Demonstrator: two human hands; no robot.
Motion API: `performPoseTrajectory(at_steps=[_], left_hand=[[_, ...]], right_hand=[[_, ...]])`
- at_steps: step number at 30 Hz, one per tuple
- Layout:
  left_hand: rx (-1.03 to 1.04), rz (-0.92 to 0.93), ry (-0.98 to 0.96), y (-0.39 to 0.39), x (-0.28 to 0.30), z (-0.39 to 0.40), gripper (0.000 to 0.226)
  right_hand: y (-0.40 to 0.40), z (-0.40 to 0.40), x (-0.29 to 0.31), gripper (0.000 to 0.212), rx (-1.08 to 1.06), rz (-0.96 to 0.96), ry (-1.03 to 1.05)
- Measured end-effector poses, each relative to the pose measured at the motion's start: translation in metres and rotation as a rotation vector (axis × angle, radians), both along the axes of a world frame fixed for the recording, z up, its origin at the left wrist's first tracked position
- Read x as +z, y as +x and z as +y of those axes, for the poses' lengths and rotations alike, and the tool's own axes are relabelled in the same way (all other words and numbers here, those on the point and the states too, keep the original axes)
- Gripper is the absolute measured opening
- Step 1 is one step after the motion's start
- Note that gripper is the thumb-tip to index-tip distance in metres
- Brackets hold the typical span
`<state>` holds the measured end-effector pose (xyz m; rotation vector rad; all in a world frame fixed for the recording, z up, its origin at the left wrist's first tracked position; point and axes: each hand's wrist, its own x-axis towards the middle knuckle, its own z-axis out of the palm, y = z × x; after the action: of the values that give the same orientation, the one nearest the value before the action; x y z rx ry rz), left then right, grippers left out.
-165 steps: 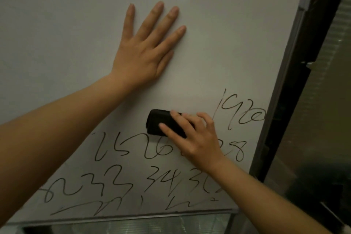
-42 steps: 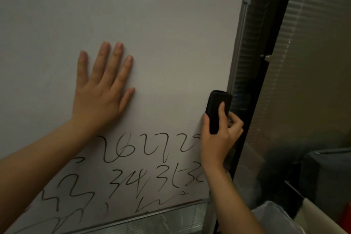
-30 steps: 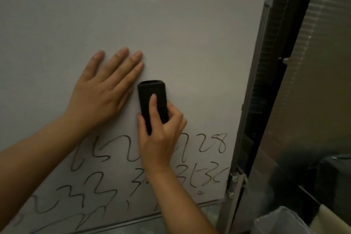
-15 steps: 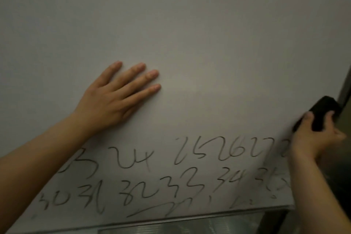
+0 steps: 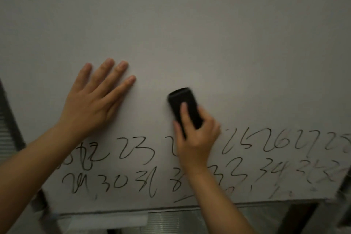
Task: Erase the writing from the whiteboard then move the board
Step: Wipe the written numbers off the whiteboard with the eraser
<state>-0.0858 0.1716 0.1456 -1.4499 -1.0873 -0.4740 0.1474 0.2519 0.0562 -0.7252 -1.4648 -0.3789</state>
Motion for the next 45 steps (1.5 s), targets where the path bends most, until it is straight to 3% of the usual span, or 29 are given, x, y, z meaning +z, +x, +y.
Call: performPoseTrajectory(at_steps=[3,6,12,15,23,34,40,45], left_hand=[[-0.039,0.006,0.017,0.001,-0.002,0.002,0.048],[-0.061,0.022,0.025,0.006,-0.003,0.007,0.048],[-0.086,0.012,0.035,0.005,-0.007,0.011,0.050],[-0.088,0.005,0.039,0.005,-0.007,0.012,0.050],[-0.076,0.013,0.013,-0.002,-0.005,0.005,0.050],[0.006,-0.029,0.016,-0.077,-0.005,-0.036,0.052],[-0.022,0.012,-0.023,-0.118,-0.013,-0.054,0.048],[-0.045,0.044,0.008,-0.133,-0.017,-0.053,0.047]], right_hand=[[0.006,-0.003,-0.001,0.042,-0.003,-0.089,0.047],[0.055,0.018,0.006,0.045,-0.096,-0.019,0.055],[0.173,0.074,0.023,0.049,-0.148,0.611,-0.180],[0.187,0.081,0.020,0.049,-0.228,0.599,-0.174],[0.175,0.077,0.021,0.049,-0.192,0.612,-0.134],[0.050,0.015,0.032,0.042,-0.199,0.294,-0.012],[-0.029,-0.016,0.041,0.042,-0.215,0.219,0.074],[-0.092,-0.043,0.026,0.044,-0.169,-0.070,0.145]])
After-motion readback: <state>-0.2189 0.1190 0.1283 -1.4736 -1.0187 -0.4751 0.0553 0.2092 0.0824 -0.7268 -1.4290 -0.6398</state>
